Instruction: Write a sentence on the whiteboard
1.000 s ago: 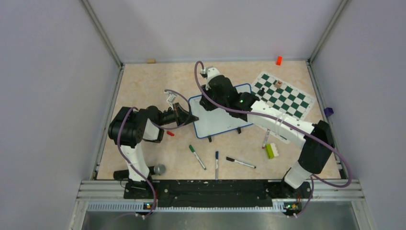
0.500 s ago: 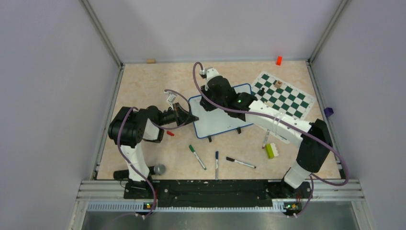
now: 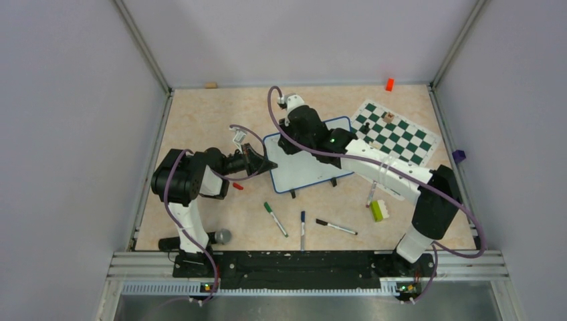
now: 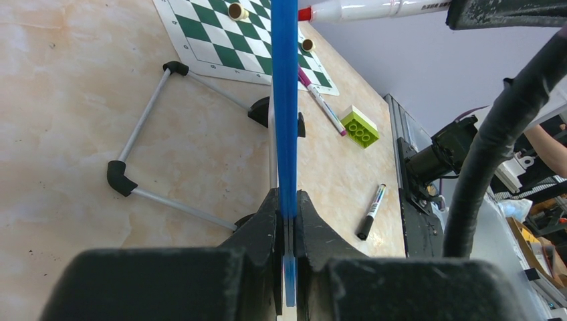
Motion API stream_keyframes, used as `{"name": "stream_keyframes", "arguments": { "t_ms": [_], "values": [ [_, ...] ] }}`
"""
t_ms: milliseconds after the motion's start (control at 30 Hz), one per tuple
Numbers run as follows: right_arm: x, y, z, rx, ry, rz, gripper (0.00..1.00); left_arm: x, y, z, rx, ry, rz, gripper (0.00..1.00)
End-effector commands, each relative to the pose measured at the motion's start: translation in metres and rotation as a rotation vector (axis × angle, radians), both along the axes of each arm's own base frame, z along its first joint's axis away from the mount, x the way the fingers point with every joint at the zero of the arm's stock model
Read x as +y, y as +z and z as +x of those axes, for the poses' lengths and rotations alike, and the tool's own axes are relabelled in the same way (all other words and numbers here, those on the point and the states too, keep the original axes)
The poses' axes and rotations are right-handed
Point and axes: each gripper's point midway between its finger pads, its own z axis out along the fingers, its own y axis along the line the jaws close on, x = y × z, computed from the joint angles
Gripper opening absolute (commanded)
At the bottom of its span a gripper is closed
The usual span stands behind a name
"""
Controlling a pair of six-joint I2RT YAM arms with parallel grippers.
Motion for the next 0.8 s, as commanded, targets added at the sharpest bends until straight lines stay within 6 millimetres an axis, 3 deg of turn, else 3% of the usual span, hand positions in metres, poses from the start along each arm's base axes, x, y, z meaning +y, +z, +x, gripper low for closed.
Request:
{"name": "stream_keyframes", "arguments": {
  "t_ms": [0, 767],
  "values": [
    [0.006, 0.019, 0.009, -0.060, -0.022, 0.016, 0.00, -0.004, 0.008, -0.011, -0.141, -0.076, 0.006, 0.00],
    [-0.020, 0.018, 0.013, -0.095, -0.102, -0.046, 0.00, -0.003, 0.009, -0.011, -0.143, -0.074, 0.007, 0.00]
  ]
}}
